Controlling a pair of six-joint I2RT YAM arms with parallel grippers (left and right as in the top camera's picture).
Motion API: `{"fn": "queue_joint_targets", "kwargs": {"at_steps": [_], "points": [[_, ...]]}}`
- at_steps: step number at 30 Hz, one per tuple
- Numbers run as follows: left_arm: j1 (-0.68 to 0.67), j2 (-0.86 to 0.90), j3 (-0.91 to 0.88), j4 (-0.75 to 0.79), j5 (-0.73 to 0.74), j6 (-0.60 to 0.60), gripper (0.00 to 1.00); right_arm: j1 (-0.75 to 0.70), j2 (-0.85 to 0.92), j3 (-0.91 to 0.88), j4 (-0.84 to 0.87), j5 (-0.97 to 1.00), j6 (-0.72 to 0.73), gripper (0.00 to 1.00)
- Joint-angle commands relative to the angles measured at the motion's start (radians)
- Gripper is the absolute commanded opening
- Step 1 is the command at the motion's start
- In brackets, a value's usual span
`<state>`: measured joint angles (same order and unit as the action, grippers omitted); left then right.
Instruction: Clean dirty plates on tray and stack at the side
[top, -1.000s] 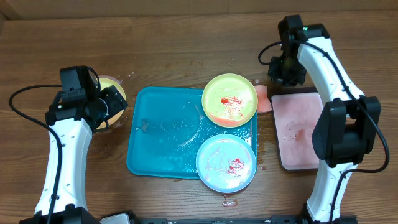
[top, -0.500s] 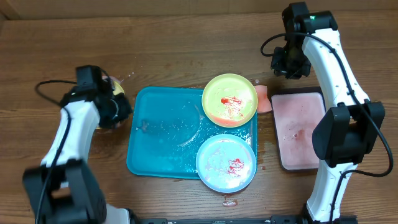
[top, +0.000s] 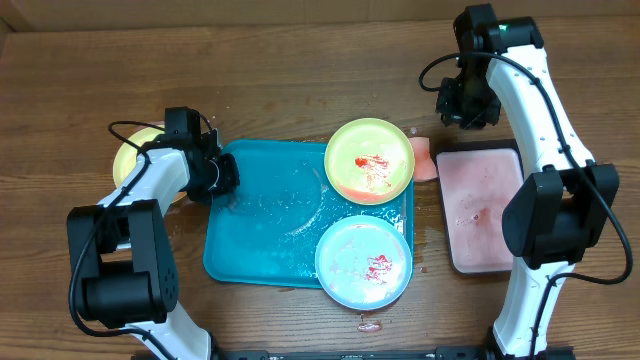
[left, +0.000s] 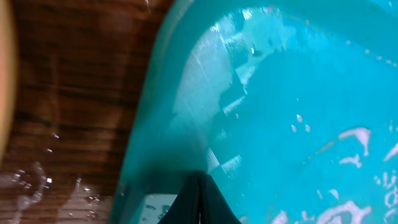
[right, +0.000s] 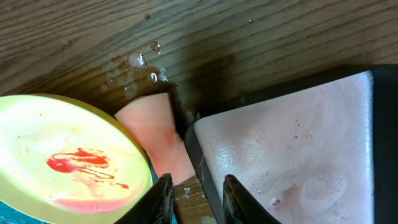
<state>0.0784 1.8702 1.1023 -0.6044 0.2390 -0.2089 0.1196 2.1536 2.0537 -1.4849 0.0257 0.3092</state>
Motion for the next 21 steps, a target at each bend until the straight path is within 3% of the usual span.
{"fn": "queue_joint_targets", "kwargs": {"at_steps": [1, 7, 21], "points": [[0.000, 0.039, 0.006, 0.000, -0.106, 0.006, 0.04, 0.004, 0.005, 0.031, -0.001, -0.006, -0.011, 0.29], [0.002, 0.039, 0.006, -0.021, -0.229, -0.043, 0.04, 0.004, 0.005, 0.031, -0.003, -0.005, -0.013, 0.31], [0.002, 0.039, 0.006, -0.065, -0.367, -0.215, 0.04, 0.004, 0.005, 0.031, -0.002, -0.005, -0.038, 0.34]]}}
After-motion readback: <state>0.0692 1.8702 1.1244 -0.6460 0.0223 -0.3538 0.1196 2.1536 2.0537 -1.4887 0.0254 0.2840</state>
